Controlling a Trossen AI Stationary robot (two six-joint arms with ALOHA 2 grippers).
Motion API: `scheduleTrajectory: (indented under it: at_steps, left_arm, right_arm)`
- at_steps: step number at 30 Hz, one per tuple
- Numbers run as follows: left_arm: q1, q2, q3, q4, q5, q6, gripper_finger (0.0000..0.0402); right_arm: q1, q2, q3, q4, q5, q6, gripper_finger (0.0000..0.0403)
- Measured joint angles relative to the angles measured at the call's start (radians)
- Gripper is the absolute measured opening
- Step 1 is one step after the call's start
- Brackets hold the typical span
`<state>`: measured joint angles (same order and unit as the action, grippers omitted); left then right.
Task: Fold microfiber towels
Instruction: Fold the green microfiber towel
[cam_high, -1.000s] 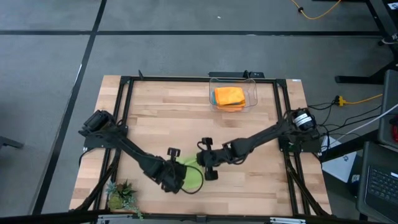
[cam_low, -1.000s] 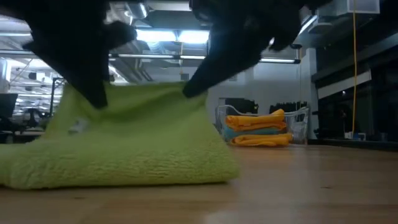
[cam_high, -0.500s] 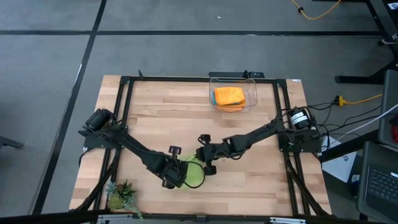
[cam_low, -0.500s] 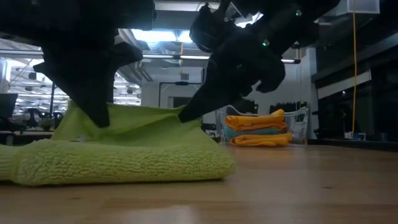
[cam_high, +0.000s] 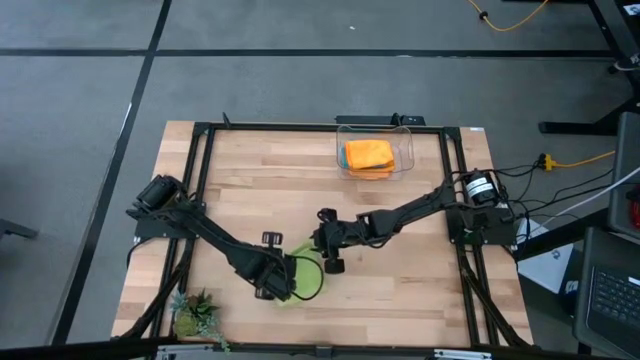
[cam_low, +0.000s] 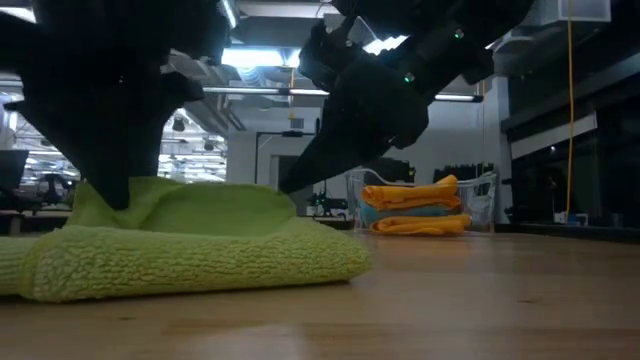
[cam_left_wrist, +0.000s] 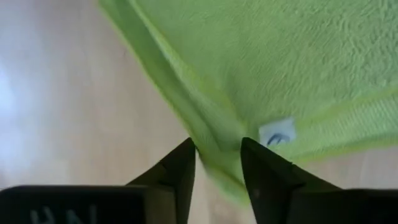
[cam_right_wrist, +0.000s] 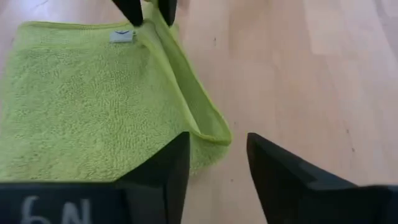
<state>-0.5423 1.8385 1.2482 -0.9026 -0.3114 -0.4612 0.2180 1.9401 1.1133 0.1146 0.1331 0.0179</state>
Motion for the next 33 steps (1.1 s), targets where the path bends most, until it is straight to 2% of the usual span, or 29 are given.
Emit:
scheduleTrajectory:
  at_steps: [6,9,17,19,22,24,29,33]
  left_arm:
    - [0.000,-0.002,0.118,-0.188,-0.014,-0.058,0.0137]
    - [-0.010,-0.002,0.174,-0.210,-0.015,-0.103,0.0137]
    - [-0.092,-0.003,0.152,0.020,0.049,-0.094,0.0138]
    - [-0.116,-0.003,0.123,0.123,0.044,-0.093,0.0138]
    - [-0.152,0.010,0.073,0.306,0.036,-0.085,0.0138]
    - [-0.170,0.031,0.056,0.369,0.018,-0.086,0.0138]
    - [-0.183,0.047,0.054,0.356,-0.005,-0.129,0.0138]
    - [-0.187,0.058,0.055,0.355,-0.011,-0.166,0.0156]
  right_arm:
    - [0.001,-0.057,0.029,-0.028,0.037,-0.043,0.0180]
    - [0.005,-0.090,0.036,-0.056,-0.005,-0.047,0.0181]
    - [0.050,-0.100,0.036,-0.129,-0.299,-0.049,0.0181]
    - [0.075,-0.094,0.035,-0.133,-0.321,-0.048,0.0181]
    - [0.133,-0.073,0.036,-0.114,-0.273,-0.056,0.0181]
    - [0.172,-0.053,0.036,-0.091,-0.216,-0.082,0.0181]
    - [0.240,-0.014,0.035,-0.032,-0.048,-0.154,0.0181]
    - [0.259,0.017,0.036,-0.002,-0.032,-0.129,0.0182]
